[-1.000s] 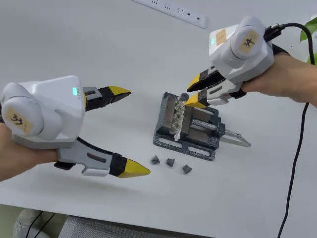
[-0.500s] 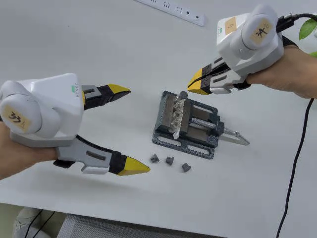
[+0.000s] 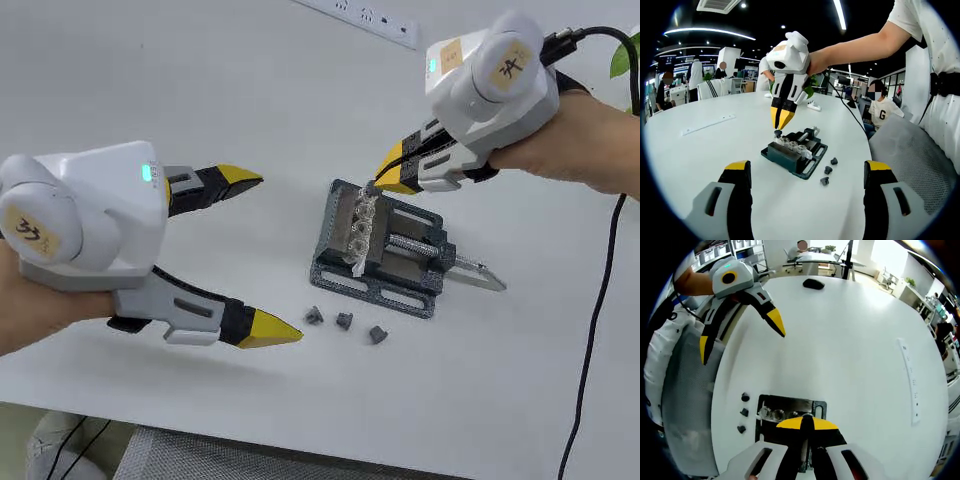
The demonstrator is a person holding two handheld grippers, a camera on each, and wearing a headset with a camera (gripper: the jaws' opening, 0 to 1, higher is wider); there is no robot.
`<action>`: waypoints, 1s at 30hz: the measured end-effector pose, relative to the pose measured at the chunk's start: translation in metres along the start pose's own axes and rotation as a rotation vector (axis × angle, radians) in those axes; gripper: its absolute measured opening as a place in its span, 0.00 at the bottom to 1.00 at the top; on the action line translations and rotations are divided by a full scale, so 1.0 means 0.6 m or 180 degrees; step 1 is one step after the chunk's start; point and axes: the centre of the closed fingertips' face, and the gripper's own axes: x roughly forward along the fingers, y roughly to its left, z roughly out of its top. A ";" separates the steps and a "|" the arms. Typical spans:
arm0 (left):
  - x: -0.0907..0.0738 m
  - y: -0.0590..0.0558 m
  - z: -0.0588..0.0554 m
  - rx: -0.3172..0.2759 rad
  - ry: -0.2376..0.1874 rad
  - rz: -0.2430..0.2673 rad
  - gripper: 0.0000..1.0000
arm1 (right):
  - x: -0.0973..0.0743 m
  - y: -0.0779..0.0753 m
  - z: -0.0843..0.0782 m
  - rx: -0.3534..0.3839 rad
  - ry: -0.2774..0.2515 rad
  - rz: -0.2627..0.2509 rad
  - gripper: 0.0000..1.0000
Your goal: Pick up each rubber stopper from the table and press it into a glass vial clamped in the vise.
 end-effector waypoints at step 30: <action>0.003 0.002 0.004 -0.0033 -0.0056 -0.0002 0.92 | 0.011 0.001 -0.005 -0.0131 0.0261 0.0057 0.00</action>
